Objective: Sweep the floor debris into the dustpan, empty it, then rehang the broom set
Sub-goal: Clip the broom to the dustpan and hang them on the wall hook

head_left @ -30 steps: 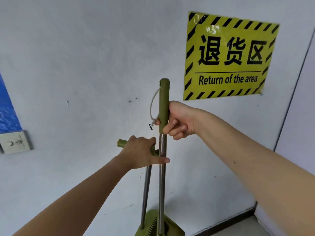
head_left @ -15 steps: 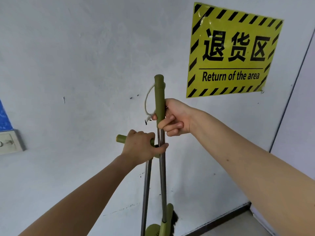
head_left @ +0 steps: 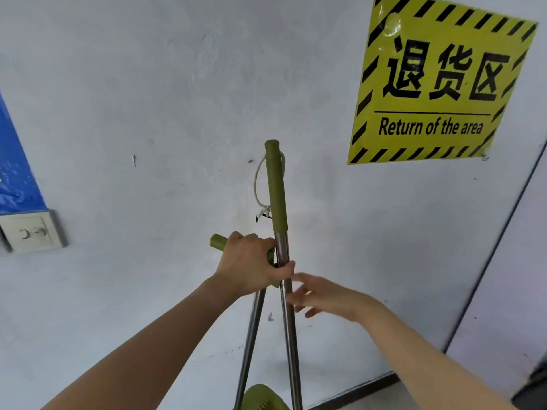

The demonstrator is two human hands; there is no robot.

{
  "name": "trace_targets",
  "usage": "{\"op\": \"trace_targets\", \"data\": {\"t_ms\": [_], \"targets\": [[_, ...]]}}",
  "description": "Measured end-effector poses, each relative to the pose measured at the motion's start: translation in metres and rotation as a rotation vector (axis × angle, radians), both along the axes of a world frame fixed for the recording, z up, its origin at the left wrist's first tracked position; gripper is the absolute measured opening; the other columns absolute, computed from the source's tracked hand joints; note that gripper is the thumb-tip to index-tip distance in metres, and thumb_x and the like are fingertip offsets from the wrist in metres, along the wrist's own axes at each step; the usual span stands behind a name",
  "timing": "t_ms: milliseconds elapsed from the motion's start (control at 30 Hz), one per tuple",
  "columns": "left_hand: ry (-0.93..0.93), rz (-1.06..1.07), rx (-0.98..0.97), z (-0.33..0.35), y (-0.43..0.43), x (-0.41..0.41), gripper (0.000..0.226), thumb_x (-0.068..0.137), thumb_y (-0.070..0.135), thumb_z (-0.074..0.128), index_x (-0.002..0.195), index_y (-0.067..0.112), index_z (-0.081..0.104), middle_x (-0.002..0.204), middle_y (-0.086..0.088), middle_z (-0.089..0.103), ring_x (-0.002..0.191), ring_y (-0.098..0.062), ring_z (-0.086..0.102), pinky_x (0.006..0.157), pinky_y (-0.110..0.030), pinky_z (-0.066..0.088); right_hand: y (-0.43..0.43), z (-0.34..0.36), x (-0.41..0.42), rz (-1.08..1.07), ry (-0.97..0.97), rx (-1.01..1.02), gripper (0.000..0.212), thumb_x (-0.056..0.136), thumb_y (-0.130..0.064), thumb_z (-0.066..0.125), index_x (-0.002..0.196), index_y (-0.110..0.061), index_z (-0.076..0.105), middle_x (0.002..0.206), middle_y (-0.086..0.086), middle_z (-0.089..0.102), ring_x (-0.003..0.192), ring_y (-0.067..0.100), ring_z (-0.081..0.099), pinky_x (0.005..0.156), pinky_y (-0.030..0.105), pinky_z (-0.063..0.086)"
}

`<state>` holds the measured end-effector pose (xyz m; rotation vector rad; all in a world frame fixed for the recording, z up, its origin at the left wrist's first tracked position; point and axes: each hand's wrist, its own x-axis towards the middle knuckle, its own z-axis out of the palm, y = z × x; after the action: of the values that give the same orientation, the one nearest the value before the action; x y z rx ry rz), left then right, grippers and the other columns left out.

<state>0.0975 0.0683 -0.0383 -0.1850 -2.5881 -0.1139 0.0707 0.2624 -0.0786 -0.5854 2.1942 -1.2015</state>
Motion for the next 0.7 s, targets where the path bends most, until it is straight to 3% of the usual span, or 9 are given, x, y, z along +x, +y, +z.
{"op": "trace_targets", "data": {"t_ms": [100, 233, 300, 400, 500, 600, 633, 700], "targets": [[-0.012, 0.030, -0.008, 0.003, -0.011, 0.002, 0.058, 0.069, 0.077, 0.038, 0.062, 0.021, 0.053, 0.048, 0.006, 0.045, 0.052, -0.010, 0.047, 0.076, -0.033, 0.040, -0.018, -0.013, 0.009, 0.021, 0.044, -0.061, 0.049, 0.082, -0.056, 0.065, 0.125, -0.033, 0.064, 0.124, -0.020, 0.065, 0.113, 0.003, 0.061, 0.094, 0.029, 0.054], [-0.017, 0.029, 0.034, 0.012, -0.026, 0.007, 0.071, 0.067, 0.085, 0.038, 0.060, 0.015, 0.047, 0.047, 0.007, 0.040, 0.048, -0.012, 0.045, 0.075, -0.031, 0.040, -0.036, -0.009, 0.013, 0.038, 0.114, -0.099, 0.037, 0.079, -0.051, 0.066, 0.111, -0.035, 0.072, 0.118, -0.019, 0.069, 0.103, -0.001, 0.066, 0.100, 0.030, 0.048], [-0.035, 0.007, 0.062, 0.019, -0.031, 0.010, 0.073, 0.065, 0.089, 0.037, 0.059, 0.017, 0.044, 0.046, 0.007, 0.041, 0.048, -0.011, 0.045, 0.074, -0.030, 0.039, -0.043, -0.006, 0.013, 0.041, 0.130, -0.117, 0.029, 0.076, -0.051, 0.067, 0.102, -0.040, 0.072, 0.118, -0.013, 0.070, 0.108, 0.004, 0.065, 0.106, 0.034, 0.045], [-0.065, -0.017, 0.115, 0.030, -0.039, 0.017, 0.071, 0.061, 0.092, 0.037, 0.056, 0.022, 0.038, 0.047, 0.008, 0.044, 0.050, -0.010, 0.046, 0.058, -0.026, 0.029, -0.052, 0.000, 0.013, 0.045, 0.221, -0.112, 0.017, 0.084, -0.046, 0.066, 0.101, -0.042, 0.066, 0.112, -0.014, 0.070, 0.110, 0.005, 0.063, 0.107, 0.037, 0.044], [-0.066, -0.032, 0.122, 0.042, -0.047, 0.022, 0.074, 0.059, 0.094, 0.034, 0.057, 0.020, 0.041, 0.047, 0.006, 0.048, 0.052, -0.011, 0.051, 0.052, -0.026, 0.023, -0.060, 0.009, 0.014, 0.108, 0.252, -0.113, 0.017, 0.091, -0.039, 0.063, 0.108, -0.043, 0.059, 0.115, -0.019, 0.066, 0.121, -0.001, 0.054, 0.109, 0.032, 0.040], [-0.082, -0.065, 0.172, 0.054, -0.056, 0.020, 0.078, 0.058, 0.095, 0.030, 0.061, 0.020, 0.050, 0.049, 0.007, 0.050, 0.056, -0.012, 0.056, 0.053, -0.026, 0.028, -0.065, 0.032, 0.015, 0.200, 0.274, -0.087, 0.016, 0.093, -0.038, 0.060, 0.097, -0.054, 0.060, 0.108, -0.028, 0.065, 0.116, -0.008, 0.056, 0.104, 0.025, 0.043], [-0.095, -0.079, 0.201, 0.057, -0.058, 0.019, 0.077, 0.058, 0.096, 0.030, 0.061, 0.021, 0.051, 0.048, 0.008, 0.048, 0.056, -0.011, 0.055, 0.053, -0.027, 0.029, -0.066, 0.039, 0.015, 0.229, 0.294, -0.081, 0.018, 0.094, -0.037, 0.059, 0.094, -0.054, 0.061, 0.106, -0.028, 0.066, 0.112, -0.008, 0.058, 0.103, 0.026, 0.045], [-0.107, -0.090, 0.260, 0.060, -0.061, 0.019, 0.071, 0.059, 0.095, 0.033, 0.057, 0.026, 0.049, 0.045, 0.012, 0.045, 0.052, -0.009, 0.051, 0.054, -0.027, 0.030, -0.068, 0.044, 0.009, 0.255, 0.329, -0.091, 0.009, 0.094, -0.036, 0.059, 0.099, -0.043, 0.062, 0.106, -0.011, 0.067, 0.109, 0.007, 0.061, 0.104, 0.036, 0.046]]}}
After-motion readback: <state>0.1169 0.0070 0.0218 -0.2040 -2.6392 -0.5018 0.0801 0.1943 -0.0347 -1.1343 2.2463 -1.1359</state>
